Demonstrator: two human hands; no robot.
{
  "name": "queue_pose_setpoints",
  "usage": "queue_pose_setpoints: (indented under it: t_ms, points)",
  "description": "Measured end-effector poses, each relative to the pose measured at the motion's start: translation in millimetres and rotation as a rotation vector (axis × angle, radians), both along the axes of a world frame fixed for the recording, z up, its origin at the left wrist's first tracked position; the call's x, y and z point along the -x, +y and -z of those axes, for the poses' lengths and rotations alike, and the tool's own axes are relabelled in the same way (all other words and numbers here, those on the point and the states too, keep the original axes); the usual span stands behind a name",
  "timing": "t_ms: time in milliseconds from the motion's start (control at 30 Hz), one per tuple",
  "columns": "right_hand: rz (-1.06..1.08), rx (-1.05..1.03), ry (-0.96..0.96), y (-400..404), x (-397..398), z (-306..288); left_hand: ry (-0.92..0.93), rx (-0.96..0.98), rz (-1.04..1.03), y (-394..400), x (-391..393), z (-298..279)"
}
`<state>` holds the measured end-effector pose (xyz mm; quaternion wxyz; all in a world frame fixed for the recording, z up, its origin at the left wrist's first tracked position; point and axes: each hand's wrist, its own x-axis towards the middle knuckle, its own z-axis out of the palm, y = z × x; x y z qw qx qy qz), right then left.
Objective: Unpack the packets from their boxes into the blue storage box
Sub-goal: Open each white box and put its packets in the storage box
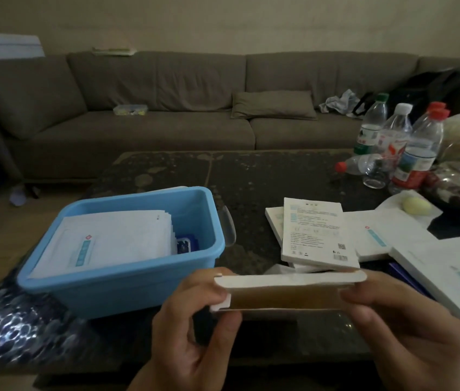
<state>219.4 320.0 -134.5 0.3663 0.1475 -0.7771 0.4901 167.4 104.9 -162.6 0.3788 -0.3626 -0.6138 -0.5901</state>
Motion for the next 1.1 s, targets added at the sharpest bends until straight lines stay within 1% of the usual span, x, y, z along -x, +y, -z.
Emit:
queue_pose_setpoints:
  t_ms: [100, 167, 233, 300, 333, 400, 433, 467, 567, 667, 733, 800, 867, 900, 1000, 1033, 1100]
  points:
    - [0.031, 0.033, -0.001, -8, -4, -9, -0.002, -0.017, 0.034, 3, -2, -3]
    - [0.085, 0.113, -0.033, -16, -4, -19, -0.014, -0.04, 0.059, 4, -1, -2]
    - [0.105, 0.229, -0.05, -21, -2, -24, -0.075, -0.057, 0.074, 5, 1, 1]
    - [0.027, 0.373, -0.089, -23, 1, -26, -0.116, -0.046, 0.05, 6, 5, 1]
    - [-0.006, 0.387, -0.109, -23, 2, -28, -0.111, -0.033, 0.033, 6, 8, 0]
    - [-0.016, 0.268, -0.092, -22, 6, -31, -0.105, -0.015, 0.0, 8, 12, -2]
    - [-0.016, 0.189, -0.075, -21, 8, -32, -0.126, -0.022, -0.011, 10, 14, -3]
    - [-0.012, 0.157, -0.081, -22, 8, -34, -0.155, -0.034, -0.014, 11, 14, -3]
    - [-0.048, 0.241, -0.135, -24, 11, -37, -0.215, -0.073, 0.064, 13, 11, -7]
    - [-0.121, 0.3, -0.242, -24, 10, -39, -0.241, -0.128, 0.156, 17, 6, -16]
    - [-0.123, 0.303, -0.277, -24, 9, -42, -0.317, -0.215, 0.15, 21, 2, -20]
    - [-0.133, 0.3, -0.307, -23, 9, -45, -0.376, -0.299, 0.1, 26, -2, -22]
    - [-0.132, 0.301, -0.327, -22, 10, -47, -0.413, -0.338, 0.102, 28, -4, -24]
    - [-0.137, 0.298, -0.331, -21, 10, -47, -0.402, -0.311, 0.1, 28, -4, -25]
    - [-0.12, 0.253, -0.297, -22, 12, -45, -0.284, -0.066, 0.017, 21, 0, -28]
    - [-0.114, 0.231, -0.28, -22, 12, -45, -0.278, -0.025, 0.01, 20, 2, -26]
    - [-0.118, 0.175, -0.273, -22, 13, -45, -0.304, -0.004, 0.021, 16, 7, -24]
